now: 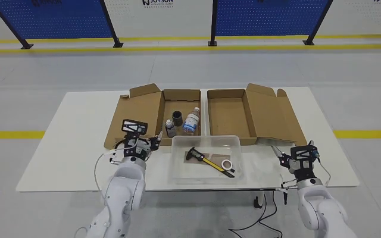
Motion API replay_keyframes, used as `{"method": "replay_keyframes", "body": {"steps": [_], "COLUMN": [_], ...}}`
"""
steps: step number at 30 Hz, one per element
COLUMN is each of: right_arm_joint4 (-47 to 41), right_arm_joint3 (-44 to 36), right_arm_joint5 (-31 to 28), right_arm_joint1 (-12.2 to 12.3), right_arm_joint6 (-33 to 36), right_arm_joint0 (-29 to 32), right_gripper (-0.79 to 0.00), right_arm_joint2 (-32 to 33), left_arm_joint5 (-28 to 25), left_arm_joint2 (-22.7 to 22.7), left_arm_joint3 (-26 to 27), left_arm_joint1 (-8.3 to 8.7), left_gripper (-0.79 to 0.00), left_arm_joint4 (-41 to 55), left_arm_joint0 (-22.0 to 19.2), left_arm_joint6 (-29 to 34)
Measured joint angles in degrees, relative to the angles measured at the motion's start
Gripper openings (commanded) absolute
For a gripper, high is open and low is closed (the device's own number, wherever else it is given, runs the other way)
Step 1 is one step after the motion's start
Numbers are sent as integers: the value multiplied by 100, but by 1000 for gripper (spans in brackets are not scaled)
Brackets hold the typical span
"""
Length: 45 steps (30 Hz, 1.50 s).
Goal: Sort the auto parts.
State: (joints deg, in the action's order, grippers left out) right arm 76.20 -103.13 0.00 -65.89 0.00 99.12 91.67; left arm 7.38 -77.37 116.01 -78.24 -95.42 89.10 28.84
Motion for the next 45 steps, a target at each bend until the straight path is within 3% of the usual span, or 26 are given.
{"method": "replay_keyframes", "body": {"steps": [11,27,32,37,45], "right_arm_joint4": [0,0,38,-47,-377], "right_arm_joint3": [0,-2,-45,-149,-150], "right_arm_joint5": [0,-1,-240,-424,-1193], "right_arm_joint1": [0,0,-12,-27,-65], "right_arm_joint6": [0,-1,41,625,2303], "right_arm_joint0": [0,-1,-188,-558,-1717], "right_gripper": [0,0,0,0,0], "right_arm_joint2": [0,-1,-160,-322,-974], "left_arm_joint5": [581,616,616,616,616], "left_arm_joint2": [303,308,308,308,308], "left_arm_joint3": [364,365,365,365,365], "left_arm_joint1": [-33,-36,-36,-36,-36], "left_gripper": [0,0,0,0,0], "left_arm_joint4": [-719,-747,-747,-747,-747], "left_arm_joint0": [530,538,538,538,538], "left_arm_joint6": [235,261,261,261,261]}}
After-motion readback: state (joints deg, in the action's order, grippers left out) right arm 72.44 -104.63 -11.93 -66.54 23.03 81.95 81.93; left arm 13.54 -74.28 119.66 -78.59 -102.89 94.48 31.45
